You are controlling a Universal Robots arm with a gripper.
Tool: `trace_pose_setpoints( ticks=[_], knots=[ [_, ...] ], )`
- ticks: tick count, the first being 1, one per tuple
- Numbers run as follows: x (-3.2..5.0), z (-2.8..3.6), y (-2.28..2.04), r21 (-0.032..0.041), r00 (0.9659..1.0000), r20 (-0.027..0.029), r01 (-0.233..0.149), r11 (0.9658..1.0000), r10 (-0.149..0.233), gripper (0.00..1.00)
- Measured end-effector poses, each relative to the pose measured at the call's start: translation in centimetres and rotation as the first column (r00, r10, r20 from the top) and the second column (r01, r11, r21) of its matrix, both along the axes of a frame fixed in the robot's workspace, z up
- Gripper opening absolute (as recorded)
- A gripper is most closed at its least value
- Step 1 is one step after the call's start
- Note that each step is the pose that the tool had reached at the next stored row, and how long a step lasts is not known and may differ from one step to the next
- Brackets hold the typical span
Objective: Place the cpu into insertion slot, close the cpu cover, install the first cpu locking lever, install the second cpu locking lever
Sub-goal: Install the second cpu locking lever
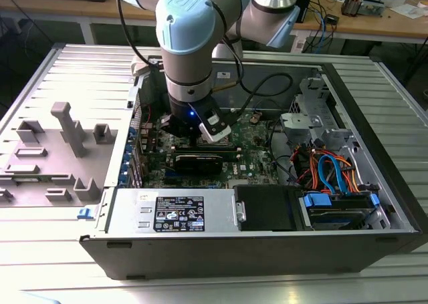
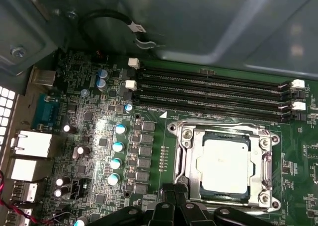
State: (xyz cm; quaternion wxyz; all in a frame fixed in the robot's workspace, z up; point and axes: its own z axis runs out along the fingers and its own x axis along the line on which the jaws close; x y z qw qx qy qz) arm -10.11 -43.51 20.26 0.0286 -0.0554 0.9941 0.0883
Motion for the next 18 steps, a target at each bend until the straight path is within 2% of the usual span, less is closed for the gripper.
trace_pose_setpoints(
  ticks=[3,6,8,13,16,17,18],
  knots=[
    [-0.38,-0.17,-0.03,0.0093,1.0,0.0037,0.0,1.0,0.0,0.11],
    [-0.45,-0.17,-0.04,0.0101,1.0,0.0041,0.0,0.9999,0.0,0.11],
    [-0.46,0.2,-0.05,0.0099,1.0,0.0042,0.0,1.0,0.0,0.11],
    [-0.43,1.88,-0.04,0.01,1.0,0.0038,0.0,1.0,0.0,0.11],
    [-0.41,3.41,-0.04,0.0094,1.0,0.0039,0.0,1.0,0.0,0.11],
    [-0.4,3.54,-0.04,0.0059,1.0,0.0038,0.0,1.0,-0.001,0.11],
    [-0.4,3.59,-0.04,-0.012,1.0,0.003,0.001,0.9999,-0.001,0.11]
  ],
)
